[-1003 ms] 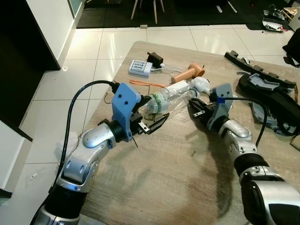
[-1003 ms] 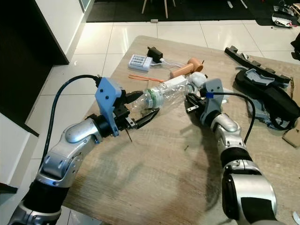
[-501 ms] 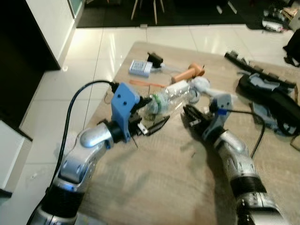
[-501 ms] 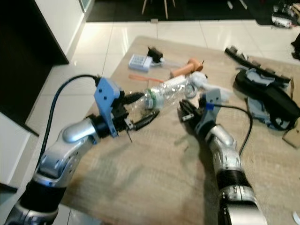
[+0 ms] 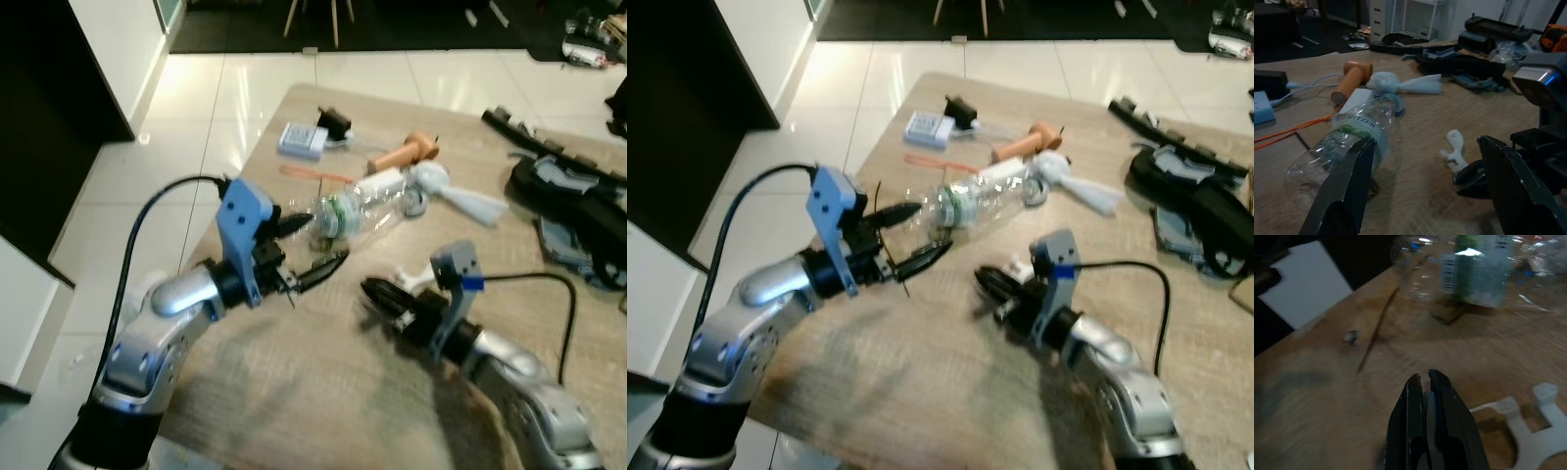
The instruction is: Picking trash to rubbish bin
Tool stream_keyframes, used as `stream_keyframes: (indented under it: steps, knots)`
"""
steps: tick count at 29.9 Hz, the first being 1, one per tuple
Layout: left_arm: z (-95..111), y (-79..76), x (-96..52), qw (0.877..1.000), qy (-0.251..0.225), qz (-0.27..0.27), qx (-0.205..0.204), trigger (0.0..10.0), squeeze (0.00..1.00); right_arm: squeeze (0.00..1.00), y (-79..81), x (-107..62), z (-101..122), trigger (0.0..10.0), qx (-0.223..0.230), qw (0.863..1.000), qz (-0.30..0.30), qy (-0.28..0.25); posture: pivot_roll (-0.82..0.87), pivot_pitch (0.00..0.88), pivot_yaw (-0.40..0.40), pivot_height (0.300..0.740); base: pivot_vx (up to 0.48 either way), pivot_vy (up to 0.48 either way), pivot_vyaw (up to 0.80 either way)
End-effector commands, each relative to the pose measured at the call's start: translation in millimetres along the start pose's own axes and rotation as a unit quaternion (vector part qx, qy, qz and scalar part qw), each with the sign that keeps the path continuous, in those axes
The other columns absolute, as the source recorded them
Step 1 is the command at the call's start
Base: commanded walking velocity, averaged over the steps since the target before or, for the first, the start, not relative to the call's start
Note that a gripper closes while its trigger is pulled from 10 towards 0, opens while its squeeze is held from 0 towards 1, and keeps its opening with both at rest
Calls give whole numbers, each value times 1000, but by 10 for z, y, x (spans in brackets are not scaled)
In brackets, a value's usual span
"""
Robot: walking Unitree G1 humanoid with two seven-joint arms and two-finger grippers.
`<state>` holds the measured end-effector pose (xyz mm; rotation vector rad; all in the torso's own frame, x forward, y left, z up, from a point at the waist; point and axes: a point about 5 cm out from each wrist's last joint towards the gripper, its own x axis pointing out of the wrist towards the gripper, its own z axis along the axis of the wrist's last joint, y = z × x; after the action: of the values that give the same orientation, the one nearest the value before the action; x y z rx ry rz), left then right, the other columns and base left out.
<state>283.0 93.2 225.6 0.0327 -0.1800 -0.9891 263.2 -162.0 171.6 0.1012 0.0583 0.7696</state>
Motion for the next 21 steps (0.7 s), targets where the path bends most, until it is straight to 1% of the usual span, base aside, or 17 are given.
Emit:
stream_keyframes:
  steps: [1,5,7,8,9,10,11,12,13,14,15,18,21]
  knots:
    - [-34,-25,-39,1000,7,-8,-9,10000,0,0,77,-29,-5,0,6,1000,16,11,37,243,56,740,0,0,0]
    - [-32,-56,-34,1000,7,-16,-13,10000,0,0,96,-101,45,0,-2,999,3,50,36,239,54,740,0,0,0]
    - [-21,-72,-40,1000,6,-20,-15,10000,0,0,134,-140,65,118,1,998,4,70,36,239,54,740,0,0,0]
    - [-18,-80,-44,1000,6,-21,-16,10000,0,0,162,-157,70,3922,4,997,10,78,36,239,54,740,0,0,0]
    - [-15,-85,-48,1000,6,-22,-17,10000,0,0,190,-174,80,3922,7,996,14,87,36,239,54,740,0,0,0]
    - [-14,-88,-50,1000,6,-23,-18,10000,0,71,206,-184,87,8039,6,996,16,92,36,239,54,740,0,0,0]
    - [-16,-88,-51,1000,6,-23,-18,10000,0,114,211,-189,93,9608,1,995,15,96,32,236,53,740,0,0,0]
    - [-16,-88,-51,1000,6,-23,-18,10000,0,114,211,-189,93,9608,1,995,15,96,32,236,53,740,0,0,0]
    - [-16,-89,-51,1000,6,-22,-19,10000,0,780,204,-187,106,10000,-7,995,9,95,32,236,53,740,0,0,0]
    - [-16,-90,-50,1000,6,-22,-19,10000,0,976,191,-183,117,10000,-14,996,3,92,32,235,53,740,0,0,0]
    - [-15,-89,-47,1000,5,-22,-19,10000,0,1000,160,-160,151,10000,-16,997,-7,76,33,234,52,740,0,0,0]
    - [-5,-80,-44,1000,0,-15,-21,10000,0,1000,132,-106,273,10000,3,999,-11,33,32,232,52,740,0,0,0]
    - [-2,-74,-48,1000,-1,-11,-22,10000,0,1000,142,-99,315,10000,9,1000,-9,29,30,228,51,740,0,0,0]
